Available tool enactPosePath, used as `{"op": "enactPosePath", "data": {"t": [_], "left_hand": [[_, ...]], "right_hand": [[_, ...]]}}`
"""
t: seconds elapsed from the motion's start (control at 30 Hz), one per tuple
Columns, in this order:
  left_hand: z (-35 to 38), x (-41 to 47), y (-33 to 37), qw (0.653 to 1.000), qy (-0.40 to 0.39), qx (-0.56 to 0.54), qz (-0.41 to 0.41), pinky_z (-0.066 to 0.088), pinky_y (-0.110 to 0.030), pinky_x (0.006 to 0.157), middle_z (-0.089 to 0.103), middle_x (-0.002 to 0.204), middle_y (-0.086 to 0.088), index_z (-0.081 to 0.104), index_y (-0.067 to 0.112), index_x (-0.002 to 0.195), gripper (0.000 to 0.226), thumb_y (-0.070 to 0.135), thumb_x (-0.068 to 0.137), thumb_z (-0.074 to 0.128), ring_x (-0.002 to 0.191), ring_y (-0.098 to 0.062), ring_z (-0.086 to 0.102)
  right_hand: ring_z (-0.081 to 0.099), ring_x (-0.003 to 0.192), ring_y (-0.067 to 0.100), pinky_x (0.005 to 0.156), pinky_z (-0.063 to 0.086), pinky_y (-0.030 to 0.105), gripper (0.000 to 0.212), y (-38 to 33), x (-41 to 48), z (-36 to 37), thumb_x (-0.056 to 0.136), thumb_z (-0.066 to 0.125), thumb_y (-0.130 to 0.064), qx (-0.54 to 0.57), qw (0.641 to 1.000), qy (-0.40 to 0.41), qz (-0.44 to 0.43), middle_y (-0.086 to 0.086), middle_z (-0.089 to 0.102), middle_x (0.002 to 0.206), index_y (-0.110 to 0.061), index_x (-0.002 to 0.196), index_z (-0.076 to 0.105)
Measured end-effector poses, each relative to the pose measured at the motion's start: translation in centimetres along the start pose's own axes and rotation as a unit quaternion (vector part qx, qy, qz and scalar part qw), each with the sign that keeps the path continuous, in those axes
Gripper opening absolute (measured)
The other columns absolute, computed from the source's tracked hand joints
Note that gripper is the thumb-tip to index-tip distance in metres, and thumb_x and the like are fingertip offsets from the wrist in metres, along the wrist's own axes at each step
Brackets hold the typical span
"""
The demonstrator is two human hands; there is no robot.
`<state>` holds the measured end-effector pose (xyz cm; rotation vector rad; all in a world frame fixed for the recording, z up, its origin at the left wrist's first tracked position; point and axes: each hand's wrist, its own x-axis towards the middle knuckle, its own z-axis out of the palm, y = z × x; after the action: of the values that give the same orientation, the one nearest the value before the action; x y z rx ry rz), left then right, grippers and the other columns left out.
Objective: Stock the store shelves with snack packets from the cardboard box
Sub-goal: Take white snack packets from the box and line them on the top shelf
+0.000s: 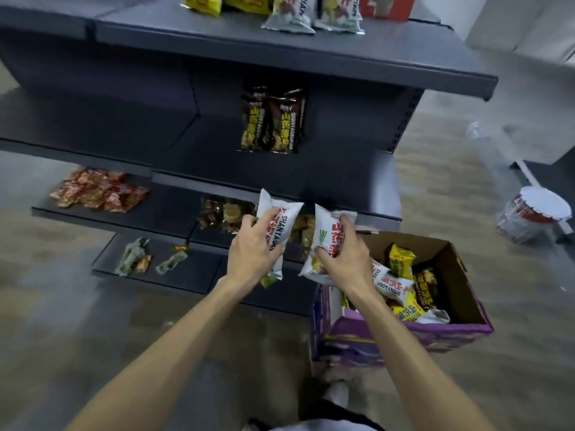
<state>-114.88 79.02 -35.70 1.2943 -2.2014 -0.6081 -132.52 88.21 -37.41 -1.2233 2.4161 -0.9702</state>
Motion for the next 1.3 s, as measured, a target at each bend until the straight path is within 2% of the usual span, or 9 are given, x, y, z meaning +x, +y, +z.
{"op": "enactPosePath", "data": {"t": [0.2,0.3,0.4,0.53,0.73,0.93,1.03,1.2,1.3], "left_hand": [[-4.2,2.2,1.3,0.999,0.042,-0.013,0.031,0.057,-0.035,0.072,0.043,0.103,0.002,0.041,0.037,0.141,0.066,0.035,0.083,0.073,0.082,-0.017,0.057],[-8.2,5.3,4.1,0.992,0.096,-0.018,0.082,0.055,-0.031,0.067,0.044,0.100,0.002,0.042,0.038,0.140,0.065,0.035,0.082,0.071,0.076,-0.014,0.055],[-12.9,8.9,7.8,0.976,0.159,-0.023,0.147,0.053,-0.030,0.061,0.046,0.096,0.001,0.043,0.036,0.138,0.065,0.032,0.080,0.072,0.071,-0.015,0.055],[-17.7,13.3,12.0,0.957,0.216,-0.019,0.195,0.050,-0.030,0.060,0.047,0.095,-0.003,0.043,0.033,0.138,0.063,0.035,0.082,0.072,0.071,-0.018,0.055],[-20.4,18.2,14.8,0.953,0.227,-0.009,0.200,0.056,-0.038,0.065,0.048,0.098,-0.006,0.043,0.030,0.136,0.062,0.037,0.082,0.072,0.075,-0.024,0.056],[-19.5,23.2,14.8,0.959,0.219,0.003,0.179,0.056,-0.037,0.070,0.050,0.099,-0.007,0.041,0.030,0.137,0.064,0.038,0.082,0.072,0.074,-0.021,0.054],[-19.0,26.0,15.0,0.963,0.213,0.006,0.165,0.051,-0.032,0.067,0.049,0.099,-0.006,0.042,0.030,0.137,0.063,0.038,0.082,0.072,0.073,-0.019,0.051],[-17.4,30.2,15.3,0.966,0.213,0.005,0.144,0.051,-0.035,0.064,0.050,0.100,-0.007,0.040,0.035,0.140,0.063,0.041,0.085,0.069,0.076,-0.026,0.058],[-15.5,31.5,14.5,0.965,0.230,0.010,0.125,0.055,-0.038,0.065,0.051,0.102,-0.005,0.036,0.041,0.141,0.064,0.048,0.085,0.067,0.080,-0.026,0.060]], "right_hand": [[0.056,0.093,0.023,0.074,0.048,0.037,0.085,-6.0,1.2,-2.9,0.086,0.067,-0.045,-0.052,0.996,0.049,-0.050,0.003,0.050,0.108,-0.037,0.153,0.015],[0.053,0.087,0.019,0.072,0.048,0.035,0.082,-10.5,3.2,-6.5,0.087,0.067,-0.044,-0.058,0.988,0.101,-0.100,0.002,0.048,0.105,-0.038,0.152,0.018],[0.058,0.091,0.025,0.077,0.053,0.042,0.081,-15.4,5.9,-10.8,0.087,0.068,-0.044,-0.053,0.975,0.160,-0.142,0.002,0.049,0.103,-0.038,0.150,0.018],[0.058,0.097,0.028,0.074,0.048,0.039,0.080,-21.0,9.2,-15.7,0.089,0.065,-0.047,-0.084,0.960,0.200,-0.179,0.003,0.048,0.108,-0.037,0.150,0.015],[0.057,0.107,0.033,0.087,0.050,0.047,0.082,-24.9,13.9,-18.9,0.088,0.066,-0.045,-0.099,0.956,0.212,-0.176,0.011,0.049,0.124,-0.033,0.151,0.016],[0.060,0.102,0.033,0.082,0.054,0.047,0.079,-25.9,19.7,-18.8,0.089,0.064,-0.047,-0.155,0.946,0.228,-0.171,0.013,0.050,0.124,-0.031,0.150,0.017],[0.060,0.102,0.035,0.081,0.055,0.047,0.078,-26.5,23.3,-18.7,0.090,0.062,-0.049,-0.170,0.942,0.239,-0.165,0.015,0.051,0.126,-0.030,0.151,0.017],[0.059,0.104,0.036,0.077,0.052,0.042,0.083,-26.8,28.7,-17.1,0.090,0.063,-0.047,-0.156,0.943,0.248,-0.159,0.019,0.042,0.138,-0.028,0.154,0.014],[0.057,0.103,0.035,0.071,0.051,0.039,0.087,-25.4,30.7,-14.7,0.089,0.064,-0.046,-0.169,0.934,0.258,-0.179,0.018,0.045,0.128,-0.025,0.155,0.012]]}}
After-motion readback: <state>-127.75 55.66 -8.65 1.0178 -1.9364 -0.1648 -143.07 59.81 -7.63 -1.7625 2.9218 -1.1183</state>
